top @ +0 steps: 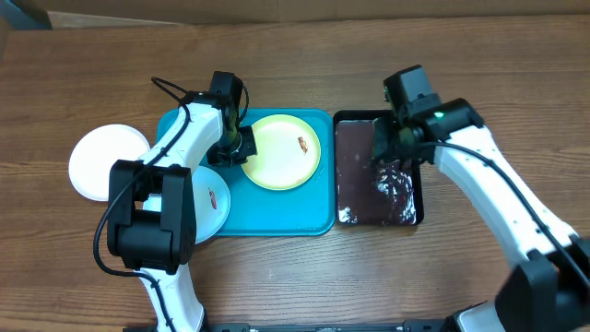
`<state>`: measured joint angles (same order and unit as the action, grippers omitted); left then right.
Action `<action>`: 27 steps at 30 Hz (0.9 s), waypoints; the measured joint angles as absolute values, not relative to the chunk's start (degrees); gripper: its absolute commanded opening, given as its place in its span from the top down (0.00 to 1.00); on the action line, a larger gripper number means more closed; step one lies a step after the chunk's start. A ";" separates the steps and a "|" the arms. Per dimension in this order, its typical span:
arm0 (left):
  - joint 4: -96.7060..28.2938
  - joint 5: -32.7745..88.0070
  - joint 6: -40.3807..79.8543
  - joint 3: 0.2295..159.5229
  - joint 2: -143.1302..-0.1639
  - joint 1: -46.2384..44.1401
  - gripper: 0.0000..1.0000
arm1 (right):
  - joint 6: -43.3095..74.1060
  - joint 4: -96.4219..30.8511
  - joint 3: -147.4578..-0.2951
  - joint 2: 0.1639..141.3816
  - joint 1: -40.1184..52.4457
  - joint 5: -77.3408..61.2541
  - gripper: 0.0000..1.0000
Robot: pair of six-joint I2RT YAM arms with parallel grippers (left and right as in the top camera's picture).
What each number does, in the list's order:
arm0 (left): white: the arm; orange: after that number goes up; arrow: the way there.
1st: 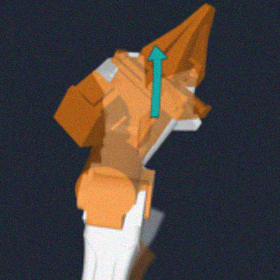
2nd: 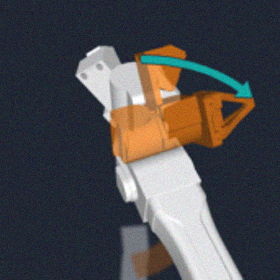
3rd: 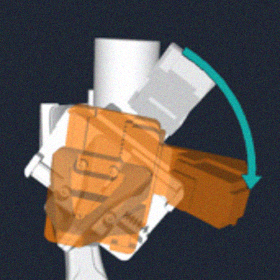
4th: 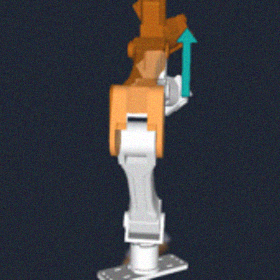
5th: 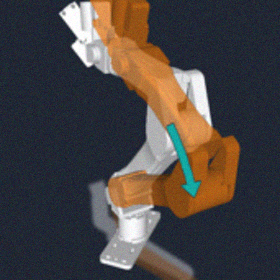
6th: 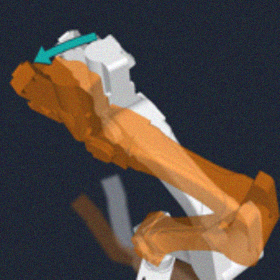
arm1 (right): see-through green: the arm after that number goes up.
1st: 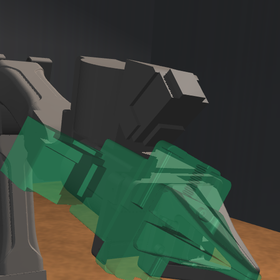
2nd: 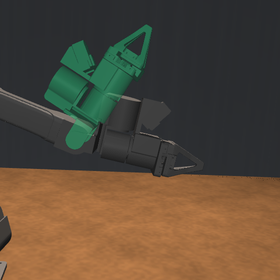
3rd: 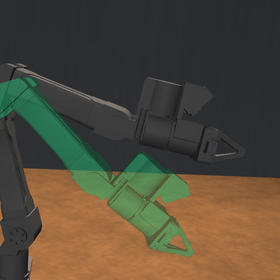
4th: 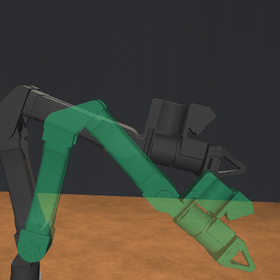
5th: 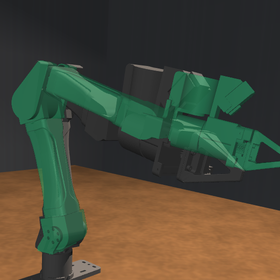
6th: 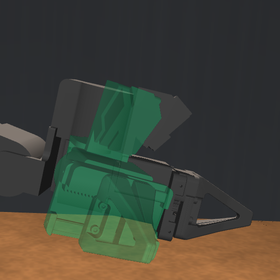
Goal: Clean dirty plates on tray and stack at the side
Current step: 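Dip and wipe the held sponge in the black tray's water, then scrub the yellow plate's stain with the sponge in the right gripper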
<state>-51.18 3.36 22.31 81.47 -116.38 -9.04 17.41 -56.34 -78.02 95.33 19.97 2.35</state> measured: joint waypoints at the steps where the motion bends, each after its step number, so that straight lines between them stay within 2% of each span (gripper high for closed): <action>1: -51.16 3.36 22.31 81.47 -116.38 -9.04 0.96 | 17.78 -55.79 -77.93 95.81 19.97 2.28 0.96; 4: -51.16 3.33 22.31 81.47 -116.38 -9.04 0.96 | 18.37 -54.57 -77.93 96.03 19.97 2.00 0.96; 9: -51.16 3.33 22.31 81.47 -116.38 -9.04 0.96 | 18.90 -61.10 -83.00 96.07 19.97 0.73 0.96; 14: -51.13 3.33 22.31 81.47 -116.38 -9.04 0.96 | 19.22 -67.11 -95.83 95.94 19.99 -0.54 0.96; 21: -51.11 3.33 22.31 81.47 -116.38 -9.04 0.96 | 18.02 -66.57 -97.60 96.36 20.86 -2.94 0.96; 27: -51.11 3.33 22.31 81.47 -116.38 -9.04 0.96 | 17.30 -61.93 -97.60 101.21 27.44 -2.68 0.96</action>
